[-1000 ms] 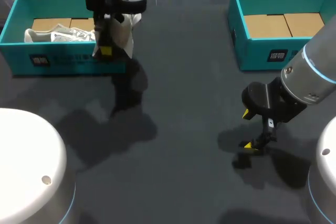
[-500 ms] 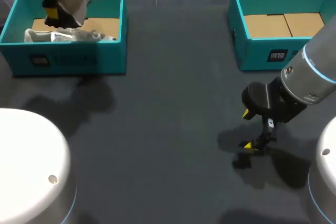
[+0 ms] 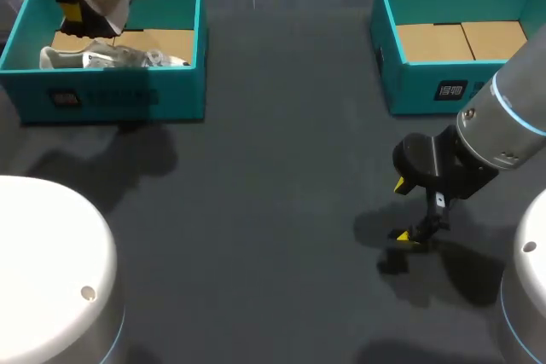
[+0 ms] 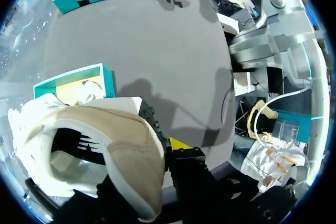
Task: Take the shoe out of the shoebox, open the shoe tongue, remove and reinsert the insole, then place the shoe into the shoebox
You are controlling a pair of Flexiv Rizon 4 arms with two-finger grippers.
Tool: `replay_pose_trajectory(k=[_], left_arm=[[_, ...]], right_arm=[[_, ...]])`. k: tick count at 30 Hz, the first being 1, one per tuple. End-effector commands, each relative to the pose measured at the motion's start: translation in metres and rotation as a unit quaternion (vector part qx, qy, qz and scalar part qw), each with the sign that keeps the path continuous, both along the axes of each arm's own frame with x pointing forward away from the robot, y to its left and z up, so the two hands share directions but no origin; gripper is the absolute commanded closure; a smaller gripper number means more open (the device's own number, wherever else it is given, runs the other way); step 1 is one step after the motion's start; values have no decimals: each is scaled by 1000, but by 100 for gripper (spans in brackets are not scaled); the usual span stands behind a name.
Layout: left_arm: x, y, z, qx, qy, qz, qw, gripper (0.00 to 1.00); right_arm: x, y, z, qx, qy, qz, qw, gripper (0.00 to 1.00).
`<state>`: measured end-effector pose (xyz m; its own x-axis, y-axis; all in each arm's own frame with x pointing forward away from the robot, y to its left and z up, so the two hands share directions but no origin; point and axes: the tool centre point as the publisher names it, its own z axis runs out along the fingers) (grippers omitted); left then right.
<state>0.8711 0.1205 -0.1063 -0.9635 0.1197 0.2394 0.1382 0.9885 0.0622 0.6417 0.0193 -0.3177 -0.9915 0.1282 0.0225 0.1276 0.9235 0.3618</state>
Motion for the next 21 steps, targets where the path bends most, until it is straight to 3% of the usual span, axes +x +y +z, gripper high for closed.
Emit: replay_pose_trajectory(k=[1,15,21], left_arm=[[5,4,0,0,-3,2,1000,100],[113,82,2,-10,-24,-29,999,100],[153,105,-8,-7,-43,-51,998,100]], right_arm=[[-2,0,0,-1,-2,-1,1000,0],[-2,0,0,-1,-2,-1,1000,0],[-2,0,0,-1,-2,-1,1000,0]])
